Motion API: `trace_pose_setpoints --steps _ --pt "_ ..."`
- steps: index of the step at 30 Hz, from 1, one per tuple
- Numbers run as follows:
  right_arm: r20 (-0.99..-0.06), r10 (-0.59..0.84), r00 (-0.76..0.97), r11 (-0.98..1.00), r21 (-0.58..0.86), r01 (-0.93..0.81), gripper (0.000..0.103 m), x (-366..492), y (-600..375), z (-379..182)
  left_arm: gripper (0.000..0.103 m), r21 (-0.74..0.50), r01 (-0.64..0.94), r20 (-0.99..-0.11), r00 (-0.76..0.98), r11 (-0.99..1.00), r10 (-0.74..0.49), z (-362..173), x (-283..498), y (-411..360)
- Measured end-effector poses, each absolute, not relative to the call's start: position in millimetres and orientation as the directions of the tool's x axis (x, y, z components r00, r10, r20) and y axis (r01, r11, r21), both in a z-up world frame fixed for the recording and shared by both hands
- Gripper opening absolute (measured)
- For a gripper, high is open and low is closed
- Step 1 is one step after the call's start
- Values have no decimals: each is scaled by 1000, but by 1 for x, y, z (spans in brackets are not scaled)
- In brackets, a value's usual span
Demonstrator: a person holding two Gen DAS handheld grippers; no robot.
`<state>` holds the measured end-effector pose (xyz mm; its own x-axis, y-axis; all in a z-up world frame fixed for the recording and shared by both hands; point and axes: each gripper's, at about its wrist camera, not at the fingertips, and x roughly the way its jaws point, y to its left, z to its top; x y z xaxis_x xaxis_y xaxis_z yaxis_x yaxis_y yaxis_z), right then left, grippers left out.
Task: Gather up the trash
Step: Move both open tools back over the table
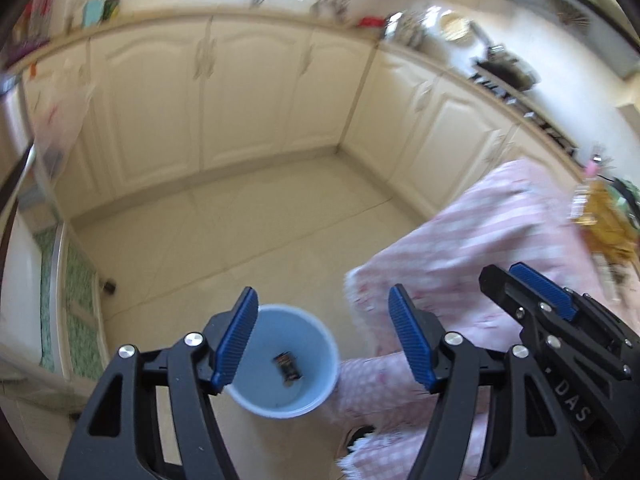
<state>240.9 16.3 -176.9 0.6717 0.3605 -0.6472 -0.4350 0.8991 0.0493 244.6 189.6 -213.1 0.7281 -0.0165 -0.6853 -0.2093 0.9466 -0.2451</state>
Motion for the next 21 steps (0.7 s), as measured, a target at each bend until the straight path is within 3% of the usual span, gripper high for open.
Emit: trace_pose_setpoints --steps 8,13,21 --pt "-529 269 805 955 35 -295 44 195 -91 -118 72 -243 20 -578 800 970 -161 -144 226 86" --pt "-508 162 846 986 50 -159 44 188 -165 -109 72 -232 168 -577 769 958 -275 -131 232 12" --pt "-533 34 845 996 91 17 45 197 -265 -114 72 -247 258 -638 682 934 -357 -143 264 -67"
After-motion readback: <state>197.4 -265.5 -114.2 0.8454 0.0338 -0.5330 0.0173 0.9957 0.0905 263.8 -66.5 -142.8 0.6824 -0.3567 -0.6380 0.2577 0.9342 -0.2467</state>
